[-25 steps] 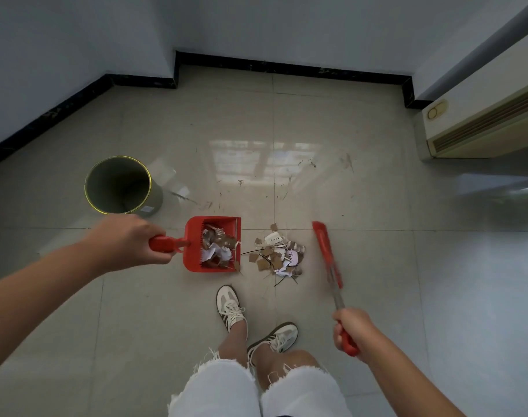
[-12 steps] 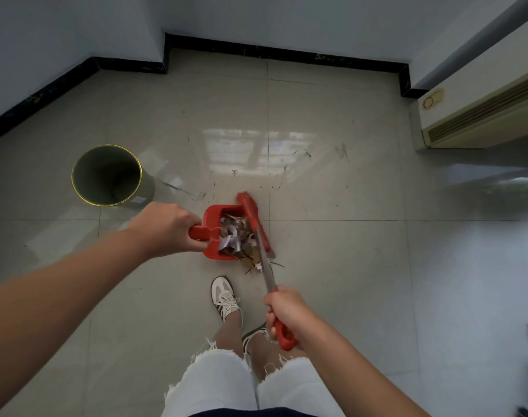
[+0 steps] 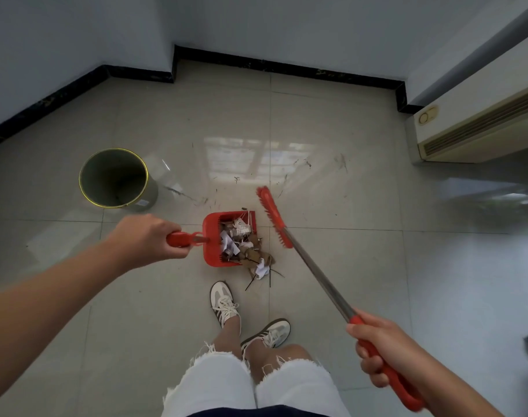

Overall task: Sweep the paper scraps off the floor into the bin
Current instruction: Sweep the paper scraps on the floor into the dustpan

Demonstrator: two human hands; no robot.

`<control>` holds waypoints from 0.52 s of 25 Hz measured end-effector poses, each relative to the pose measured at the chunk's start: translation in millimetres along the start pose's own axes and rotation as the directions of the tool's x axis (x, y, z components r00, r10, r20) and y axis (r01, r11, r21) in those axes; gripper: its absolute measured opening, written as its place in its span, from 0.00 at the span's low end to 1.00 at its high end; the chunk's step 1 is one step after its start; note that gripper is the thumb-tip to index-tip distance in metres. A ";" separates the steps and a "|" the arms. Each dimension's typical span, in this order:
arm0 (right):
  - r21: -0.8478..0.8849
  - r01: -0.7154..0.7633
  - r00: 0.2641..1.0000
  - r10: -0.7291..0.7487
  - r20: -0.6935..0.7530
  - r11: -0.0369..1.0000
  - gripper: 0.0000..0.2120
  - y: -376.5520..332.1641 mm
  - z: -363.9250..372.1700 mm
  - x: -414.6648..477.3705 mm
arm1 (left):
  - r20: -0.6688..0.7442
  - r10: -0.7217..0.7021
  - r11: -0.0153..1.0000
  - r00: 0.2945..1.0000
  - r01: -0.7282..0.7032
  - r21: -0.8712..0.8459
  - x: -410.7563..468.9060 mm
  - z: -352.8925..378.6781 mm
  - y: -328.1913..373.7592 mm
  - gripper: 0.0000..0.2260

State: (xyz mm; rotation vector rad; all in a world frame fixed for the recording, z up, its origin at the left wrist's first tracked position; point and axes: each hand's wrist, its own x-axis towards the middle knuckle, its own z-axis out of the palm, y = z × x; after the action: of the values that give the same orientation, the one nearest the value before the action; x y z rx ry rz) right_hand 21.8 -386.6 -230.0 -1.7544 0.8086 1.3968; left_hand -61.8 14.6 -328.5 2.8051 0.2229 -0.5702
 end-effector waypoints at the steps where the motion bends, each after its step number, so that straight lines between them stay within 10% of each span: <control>1: 0.007 0.002 1.000 -0.001 -0.021 1.000 0.05 1.9 -2.6 0.6 | -0.010 -0.035 0.999 0.999 0.034 -0.036 -10.9 0.3 -6.6 0.21; 13: -0.275 -0.106 0.969 0.038 -0.243 0.956 0.08 85.0 -5.7 61.2 | -0.077 -0.098 0.994 0.992 0.101 0.041 -106.8 -5.7 -29.4 0.21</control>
State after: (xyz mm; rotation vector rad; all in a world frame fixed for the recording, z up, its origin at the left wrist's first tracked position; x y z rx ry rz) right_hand -33.4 -438.0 -302.9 -2.1650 0.8346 1.4278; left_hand -162.9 34.0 -287.4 2.8747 0.3717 -0.4979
